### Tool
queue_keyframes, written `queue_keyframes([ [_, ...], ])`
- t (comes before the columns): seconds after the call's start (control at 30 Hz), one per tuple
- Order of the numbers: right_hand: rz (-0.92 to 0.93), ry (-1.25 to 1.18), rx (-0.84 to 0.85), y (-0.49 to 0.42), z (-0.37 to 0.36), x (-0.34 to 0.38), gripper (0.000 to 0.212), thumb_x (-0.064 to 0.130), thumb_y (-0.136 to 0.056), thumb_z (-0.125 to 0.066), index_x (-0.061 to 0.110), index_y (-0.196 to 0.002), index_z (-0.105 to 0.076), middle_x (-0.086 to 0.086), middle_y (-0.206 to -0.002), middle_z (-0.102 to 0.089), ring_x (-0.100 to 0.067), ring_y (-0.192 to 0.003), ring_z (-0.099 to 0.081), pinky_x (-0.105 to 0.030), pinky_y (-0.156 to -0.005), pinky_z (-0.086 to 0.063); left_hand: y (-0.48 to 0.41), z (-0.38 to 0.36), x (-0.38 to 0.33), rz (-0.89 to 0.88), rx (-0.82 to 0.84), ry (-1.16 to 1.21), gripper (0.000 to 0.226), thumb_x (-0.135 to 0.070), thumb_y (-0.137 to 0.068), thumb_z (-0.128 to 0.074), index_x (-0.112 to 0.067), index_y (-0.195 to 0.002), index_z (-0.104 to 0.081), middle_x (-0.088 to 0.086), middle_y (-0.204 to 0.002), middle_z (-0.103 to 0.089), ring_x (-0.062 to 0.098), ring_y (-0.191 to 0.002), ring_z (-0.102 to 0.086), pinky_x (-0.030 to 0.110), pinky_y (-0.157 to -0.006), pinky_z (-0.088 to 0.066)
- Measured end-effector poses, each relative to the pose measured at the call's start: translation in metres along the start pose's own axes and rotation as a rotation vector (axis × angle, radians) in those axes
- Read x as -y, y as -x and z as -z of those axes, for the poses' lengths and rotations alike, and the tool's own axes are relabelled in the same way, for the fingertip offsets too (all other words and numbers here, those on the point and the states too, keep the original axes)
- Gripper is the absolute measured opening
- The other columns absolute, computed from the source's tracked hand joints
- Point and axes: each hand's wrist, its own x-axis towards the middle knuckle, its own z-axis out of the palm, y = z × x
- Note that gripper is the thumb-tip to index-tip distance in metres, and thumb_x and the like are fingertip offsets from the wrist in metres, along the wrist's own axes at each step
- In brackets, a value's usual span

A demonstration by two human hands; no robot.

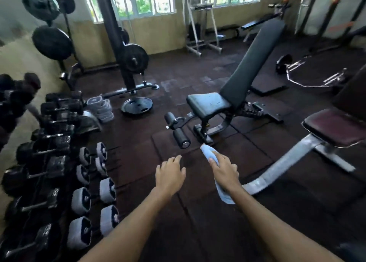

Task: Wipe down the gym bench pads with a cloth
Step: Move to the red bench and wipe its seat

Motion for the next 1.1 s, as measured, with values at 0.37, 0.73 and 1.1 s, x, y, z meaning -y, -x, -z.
queue_keyframes([
  [0.37,-0.401,-0.051,-0.353,-0.147,0.08,-0.063,0.043,0.045,-0.1,-0.037,0.034,-0.141,-0.045,0.006,-0.148,-0.044,-0.035,-0.128,-0.045,-0.045,-0.105,-0.031,-0.212,-0.026,-0.155,-0.528,0.182,-0.085,0.052,-0.038,-0.096,-0.047,-0.027,-0.146,-0.038,-0.003,-0.145,-0.048,0.024,-0.127,-0.049,0.04,-0.105,-0.036],
  [0.73,-0.671,-0.176,-0.573,-0.309,0.207,-0.173,0.046,0.044,-0.101,-0.036,0.038,-0.146,-0.037,0.006,-0.154,-0.034,-0.039,-0.13,-0.037,-0.046,-0.107,-0.029,-0.391,-0.081,-0.386,-0.819,0.318,-0.161,0.051,-0.037,-0.098,-0.046,-0.026,-0.147,-0.035,-0.002,-0.148,-0.044,0.025,-0.132,-0.044,0.042,-0.109,-0.033],
  [1.1,-0.864,-0.175,-0.649,-0.467,0.332,-0.251,0.046,0.043,-0.101,-0.035,0.038,-0.147,-0.035,0.009,-0.155,-0.032,-0.035,-0.127,-0.037,-0.043,-0.108,-0.028,-0.541,-0.127,-0.588,-0.968,0.444,-0.144,0.049,-0.035,-0.096,-0.046,-0.025,-0.144,-0.039,-0.001,-0.145,-0.048,0.027,-0.13,-0.046,0.043,-0.11,-0.034],
])
